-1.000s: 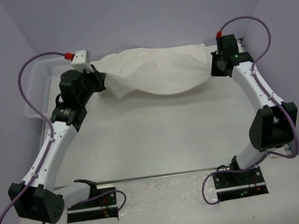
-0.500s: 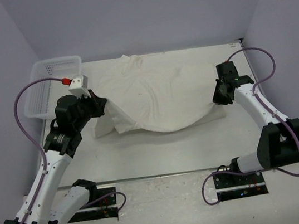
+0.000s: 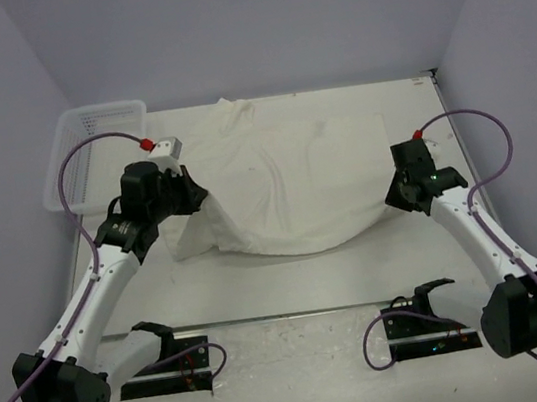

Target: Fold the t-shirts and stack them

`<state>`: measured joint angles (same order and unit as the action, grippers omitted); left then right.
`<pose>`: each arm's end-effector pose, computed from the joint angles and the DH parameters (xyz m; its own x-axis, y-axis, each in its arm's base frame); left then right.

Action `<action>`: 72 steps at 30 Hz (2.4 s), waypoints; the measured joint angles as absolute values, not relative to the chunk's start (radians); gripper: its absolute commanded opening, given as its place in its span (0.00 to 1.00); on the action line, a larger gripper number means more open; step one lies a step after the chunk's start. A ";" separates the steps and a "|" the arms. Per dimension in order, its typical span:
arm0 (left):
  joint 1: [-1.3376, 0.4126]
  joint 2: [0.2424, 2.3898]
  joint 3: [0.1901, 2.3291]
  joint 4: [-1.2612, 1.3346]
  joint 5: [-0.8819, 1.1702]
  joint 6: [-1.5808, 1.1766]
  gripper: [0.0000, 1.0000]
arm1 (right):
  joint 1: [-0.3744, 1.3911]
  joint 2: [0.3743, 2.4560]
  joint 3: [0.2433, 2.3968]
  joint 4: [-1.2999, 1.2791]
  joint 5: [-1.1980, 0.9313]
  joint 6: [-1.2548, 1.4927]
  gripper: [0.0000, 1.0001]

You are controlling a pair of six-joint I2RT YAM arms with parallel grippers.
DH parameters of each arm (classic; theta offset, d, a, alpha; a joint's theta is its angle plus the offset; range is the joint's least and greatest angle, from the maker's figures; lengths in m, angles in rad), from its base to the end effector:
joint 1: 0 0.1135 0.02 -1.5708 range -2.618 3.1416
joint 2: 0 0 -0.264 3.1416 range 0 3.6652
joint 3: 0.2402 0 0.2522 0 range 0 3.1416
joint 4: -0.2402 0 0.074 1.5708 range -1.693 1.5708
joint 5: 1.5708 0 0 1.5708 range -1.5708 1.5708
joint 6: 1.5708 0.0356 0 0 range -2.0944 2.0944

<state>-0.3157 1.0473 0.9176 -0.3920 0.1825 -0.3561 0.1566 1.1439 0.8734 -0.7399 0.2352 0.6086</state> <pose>0.2197 -0.0785 0.3156 -0.6026 -0.1638 -0.7811 0.2612 0.8843 -0.3870 0.2191 0.0262 0.2542 -0.7032 0.4518 -0.5489 0.4543 0.8795 0.1419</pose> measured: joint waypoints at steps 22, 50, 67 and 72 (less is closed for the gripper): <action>-0.316 1.465 1.205 -0.413 0.112 -0.321 0.00 | 0.103 1.246 0.869 -0.846 0.352 0.757 0.00; -0.316 1.734 1.443 -0.505 -0.073 -0.295 0.00 | 0.047 1.673 1.203 -0.795 0.345 0.644 0.00; -0.313 1.784 1.516 -0.519 -0.157 -0.296 0.00 | 0.032 1.808 1.328 -0.776 0.312 0.601 0.00; -0.296 1.785 1.520 -0.520 -0.170 -0.296 0.00 | 0.032 1.828 1.365 -0.769 0.290 0.581 0.00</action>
